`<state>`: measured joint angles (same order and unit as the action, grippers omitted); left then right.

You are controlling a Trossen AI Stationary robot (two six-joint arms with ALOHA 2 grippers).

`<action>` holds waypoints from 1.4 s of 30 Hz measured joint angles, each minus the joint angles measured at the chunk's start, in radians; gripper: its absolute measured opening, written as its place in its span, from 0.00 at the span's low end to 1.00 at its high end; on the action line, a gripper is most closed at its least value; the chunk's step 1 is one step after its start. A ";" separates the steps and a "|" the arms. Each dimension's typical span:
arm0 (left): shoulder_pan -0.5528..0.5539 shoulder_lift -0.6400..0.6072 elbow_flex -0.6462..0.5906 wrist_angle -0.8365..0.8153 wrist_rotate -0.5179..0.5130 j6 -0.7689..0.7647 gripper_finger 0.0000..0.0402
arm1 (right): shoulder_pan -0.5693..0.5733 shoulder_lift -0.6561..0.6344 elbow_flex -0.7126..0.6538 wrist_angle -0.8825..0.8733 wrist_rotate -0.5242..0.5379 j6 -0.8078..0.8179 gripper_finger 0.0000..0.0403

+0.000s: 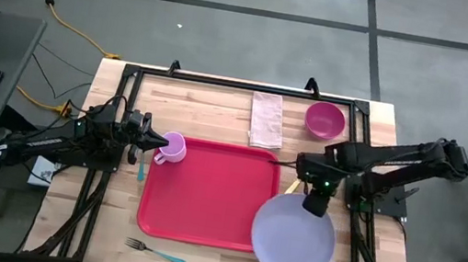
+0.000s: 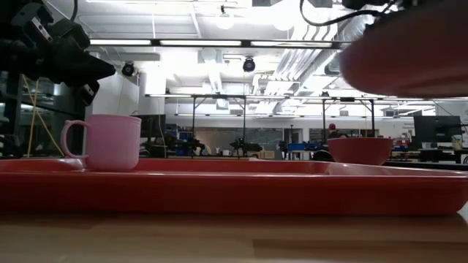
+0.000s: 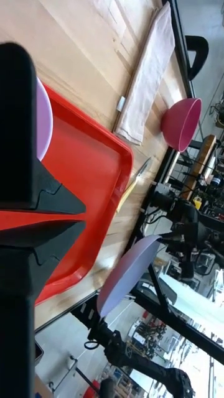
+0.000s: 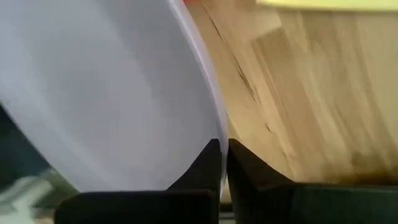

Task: Set up tray
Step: Put the blue plate on the red serving tray to the bottom right of the purple mug

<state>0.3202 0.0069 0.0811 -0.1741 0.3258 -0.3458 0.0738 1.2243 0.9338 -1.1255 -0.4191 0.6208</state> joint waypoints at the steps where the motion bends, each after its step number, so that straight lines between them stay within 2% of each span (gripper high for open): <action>1: 0.000 0.000 0.000 0.000 0.000 0.000 0.14 | -0.009 0.000 0.000 0.025 -0.005 0.022 0.00; 9: 0.000 0.000 0.000 0.000 0.000 -0.004 0.14 | -0.077 0.000 0.000 0.211 -0.018 0.260 0.00; 19: 0.000 0.000 0.000 0.000 0.000 -0.004 0.14 | -0.096 0.000 0.000 0.436 0.057 0.506 0.00; 24: 0.000 0.000 0.000 0.000 -0.003 -0.003 0.14 | -0.096 0.027 0.000 0.525 0.076 0.575 0.00; 36: 0.000 0.000 0.000 0.000 -0.004 -0.003 0.14 | -0.095 0.178 0.000 0.742 0.018 0.681 0.00; 42: 0.000 0.000 0.000 0.000 -0.004 -0.003 0.14 | -0.095 0.257 0.043 0.757 0.030 0.681 0.00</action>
<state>0.3202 0.0071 0.0814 -0.1745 0.3216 -0.3489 -0.0216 1.4818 0.9766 -0.3682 -0.3889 1.3017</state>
